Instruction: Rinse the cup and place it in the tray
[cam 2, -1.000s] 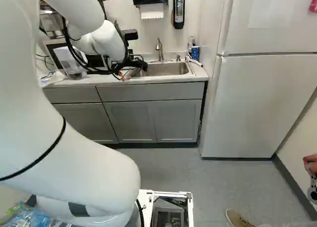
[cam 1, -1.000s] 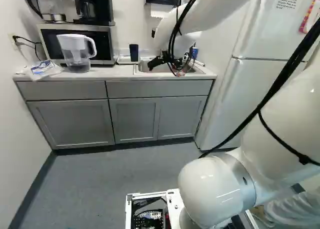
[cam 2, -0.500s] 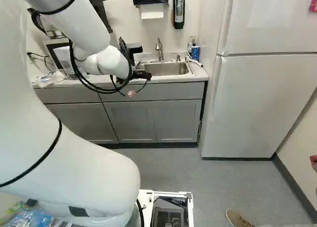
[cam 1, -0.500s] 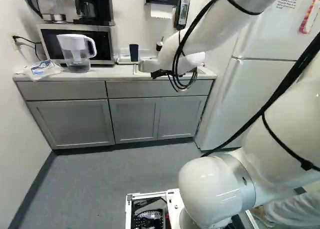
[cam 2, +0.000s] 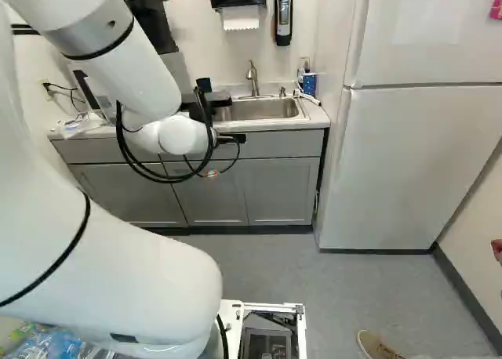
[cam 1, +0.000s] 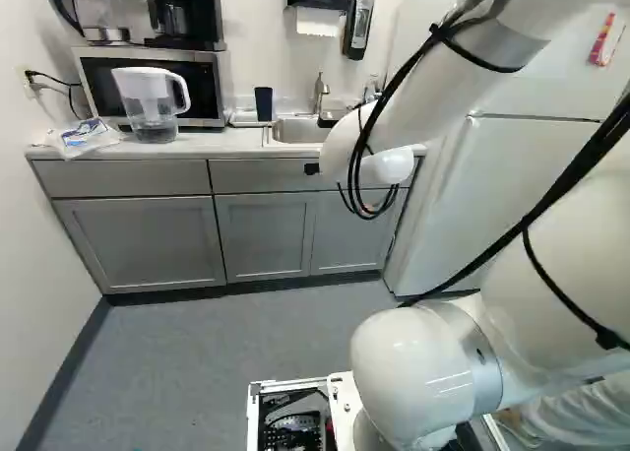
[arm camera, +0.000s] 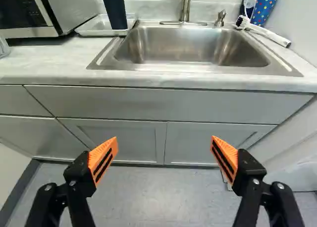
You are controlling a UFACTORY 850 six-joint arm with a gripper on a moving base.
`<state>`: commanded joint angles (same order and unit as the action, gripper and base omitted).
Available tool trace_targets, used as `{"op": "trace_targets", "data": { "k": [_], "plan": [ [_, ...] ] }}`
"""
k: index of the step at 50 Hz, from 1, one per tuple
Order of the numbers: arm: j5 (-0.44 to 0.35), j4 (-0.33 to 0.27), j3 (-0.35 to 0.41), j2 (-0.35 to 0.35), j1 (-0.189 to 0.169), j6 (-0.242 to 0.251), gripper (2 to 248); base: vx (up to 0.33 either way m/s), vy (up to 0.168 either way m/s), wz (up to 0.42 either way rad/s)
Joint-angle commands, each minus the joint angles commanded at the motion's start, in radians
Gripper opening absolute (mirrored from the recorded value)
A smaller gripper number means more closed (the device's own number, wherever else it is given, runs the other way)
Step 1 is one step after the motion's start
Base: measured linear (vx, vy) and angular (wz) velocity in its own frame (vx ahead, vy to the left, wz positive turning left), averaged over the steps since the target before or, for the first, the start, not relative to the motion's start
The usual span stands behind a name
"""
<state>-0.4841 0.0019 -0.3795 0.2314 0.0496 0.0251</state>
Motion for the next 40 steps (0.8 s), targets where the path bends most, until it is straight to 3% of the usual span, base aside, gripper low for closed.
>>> {"op": "trace_targets", "data": {
  "k": [40],
  "plan": [
    [-0.283, -0.001, 0.213, 0.035, -0.036, -0.018, 247, 0.0, 0.0, 0.0]
  ]
}}
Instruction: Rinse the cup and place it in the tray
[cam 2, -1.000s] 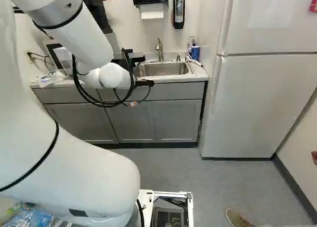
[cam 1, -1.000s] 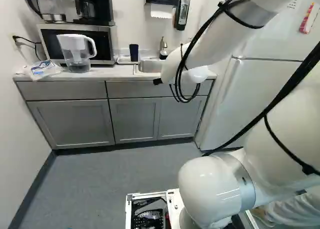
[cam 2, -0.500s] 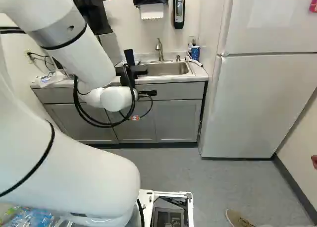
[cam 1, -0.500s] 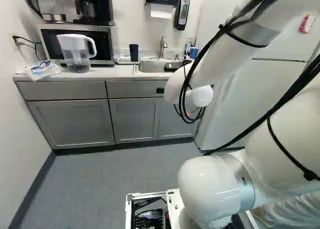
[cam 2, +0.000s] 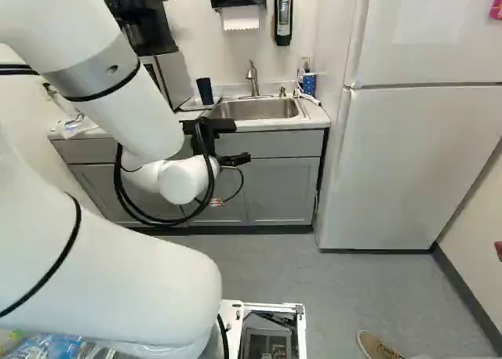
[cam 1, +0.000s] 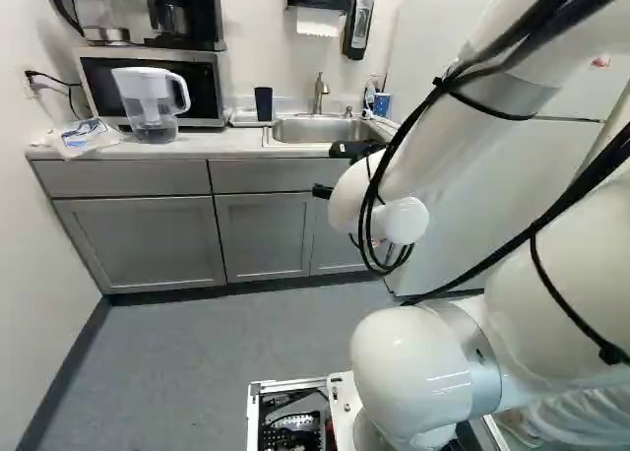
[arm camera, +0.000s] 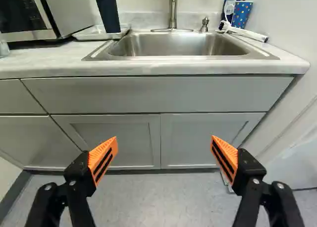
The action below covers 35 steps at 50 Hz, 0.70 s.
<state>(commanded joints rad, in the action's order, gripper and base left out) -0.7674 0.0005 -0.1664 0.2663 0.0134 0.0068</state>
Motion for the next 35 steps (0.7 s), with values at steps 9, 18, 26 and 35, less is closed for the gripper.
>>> {"op": "trace_targets", "data": {
  "k": [9, 18, 26, 35],
  "plan": [
    [-0.039, 0.0, 0.029, 0.005, -0.005, -0.003, 247, 0.0, 0.0, 0.0],
    [-0.07, 0.0, 0.052, 0.009, -0.009, -0.005, 247, 0.0, 0.0, 0.0],
    [-0.089, 0.0, 0.067, 0.011, -0.011, -0.006, 247, 0.0, 0.0, 0.0],
    [-0.101, 0.0, 0.076, 0.012, -0.013, -0.007, 247, 0.0, 0.0, 0.0]
  ]
}}
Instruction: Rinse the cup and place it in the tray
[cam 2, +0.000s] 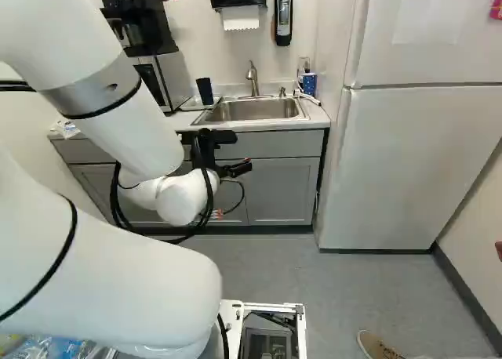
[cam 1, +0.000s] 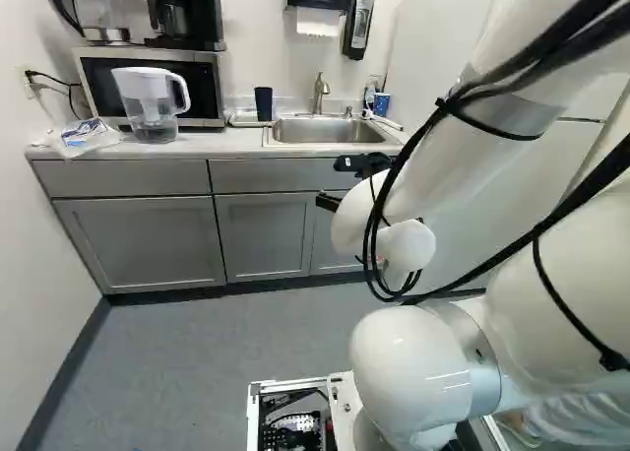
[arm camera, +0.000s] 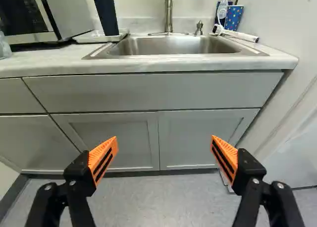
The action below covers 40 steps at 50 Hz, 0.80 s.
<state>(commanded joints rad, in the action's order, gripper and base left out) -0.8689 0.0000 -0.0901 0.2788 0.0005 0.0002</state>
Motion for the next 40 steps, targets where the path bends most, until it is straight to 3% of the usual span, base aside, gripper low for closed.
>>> {"op": "trace_targets", "data": {
  "k": [40],
  "plan": [
    [-0.004, 0.0, 0.003, 0.0, 0.0, 0.0, 247, 0.0, 0.0, 0.0]
  ]
}}
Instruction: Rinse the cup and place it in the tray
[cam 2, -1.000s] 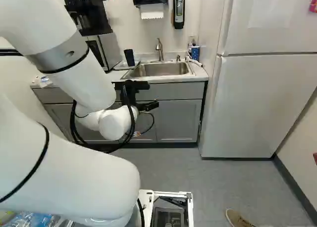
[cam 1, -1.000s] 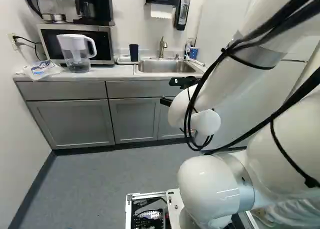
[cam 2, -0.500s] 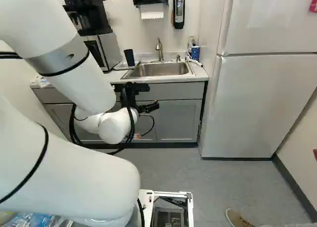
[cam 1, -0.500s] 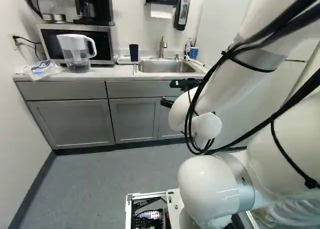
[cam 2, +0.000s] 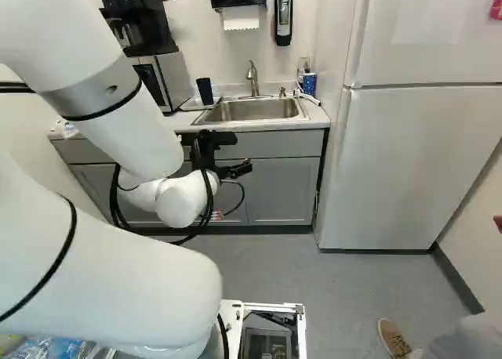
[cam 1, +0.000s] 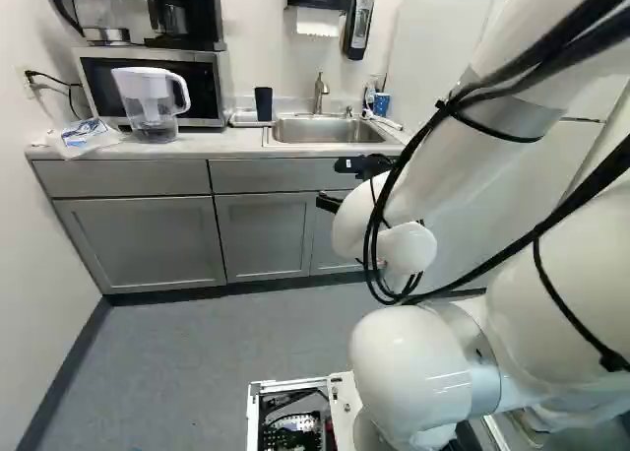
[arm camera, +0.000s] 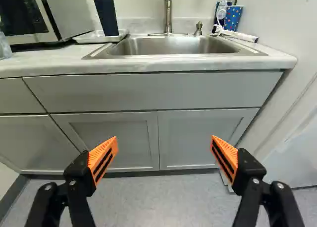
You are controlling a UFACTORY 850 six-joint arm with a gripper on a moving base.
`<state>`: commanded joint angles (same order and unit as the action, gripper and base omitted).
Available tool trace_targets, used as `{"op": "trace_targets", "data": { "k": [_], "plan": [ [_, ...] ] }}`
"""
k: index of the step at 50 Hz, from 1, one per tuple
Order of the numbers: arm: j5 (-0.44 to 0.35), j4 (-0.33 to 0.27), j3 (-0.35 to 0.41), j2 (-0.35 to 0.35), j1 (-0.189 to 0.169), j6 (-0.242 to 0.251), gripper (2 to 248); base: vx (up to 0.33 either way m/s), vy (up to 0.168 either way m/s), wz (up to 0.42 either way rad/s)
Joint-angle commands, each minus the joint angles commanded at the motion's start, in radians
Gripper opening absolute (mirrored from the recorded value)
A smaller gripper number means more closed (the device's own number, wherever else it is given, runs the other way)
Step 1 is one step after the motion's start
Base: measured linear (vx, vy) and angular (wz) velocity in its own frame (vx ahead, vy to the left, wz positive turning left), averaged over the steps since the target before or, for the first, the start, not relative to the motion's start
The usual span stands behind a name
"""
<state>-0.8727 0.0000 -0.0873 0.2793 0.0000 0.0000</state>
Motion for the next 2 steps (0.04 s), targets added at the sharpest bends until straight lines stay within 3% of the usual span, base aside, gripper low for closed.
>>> {"op": "trace_targets", "data": {
  "k": [2],
  "plan": [
    [0.0, 0.0, 0.0, 0.0, 0.0, 0.0, 247, 0.0, 0.0, 0.0]
  ]
}}
